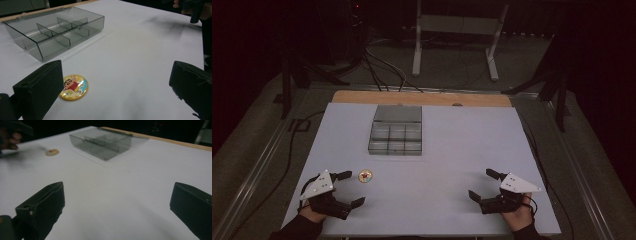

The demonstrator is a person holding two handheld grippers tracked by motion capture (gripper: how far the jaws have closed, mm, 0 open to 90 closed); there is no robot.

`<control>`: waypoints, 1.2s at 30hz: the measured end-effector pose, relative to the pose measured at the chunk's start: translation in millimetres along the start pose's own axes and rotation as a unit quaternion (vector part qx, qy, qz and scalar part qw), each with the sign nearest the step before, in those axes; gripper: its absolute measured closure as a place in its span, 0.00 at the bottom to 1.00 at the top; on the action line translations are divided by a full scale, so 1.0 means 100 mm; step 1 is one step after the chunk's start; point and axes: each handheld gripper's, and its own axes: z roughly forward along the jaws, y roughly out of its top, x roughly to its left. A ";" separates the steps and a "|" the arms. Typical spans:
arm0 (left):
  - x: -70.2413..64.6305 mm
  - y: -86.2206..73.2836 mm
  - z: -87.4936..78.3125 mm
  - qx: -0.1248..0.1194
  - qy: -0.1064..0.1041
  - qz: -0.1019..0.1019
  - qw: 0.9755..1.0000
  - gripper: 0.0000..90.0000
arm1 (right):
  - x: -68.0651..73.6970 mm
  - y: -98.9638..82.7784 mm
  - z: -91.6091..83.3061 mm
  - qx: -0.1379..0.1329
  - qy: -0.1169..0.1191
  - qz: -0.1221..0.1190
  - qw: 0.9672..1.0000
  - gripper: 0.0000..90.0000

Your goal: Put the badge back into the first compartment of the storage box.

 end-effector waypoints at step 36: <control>-0.07 0.12 0.08 0.020 0.013 0.006 1.000 0.00 | 0.02 0.05 0.00 -0.013 -0.009 0.011 1.000 0.00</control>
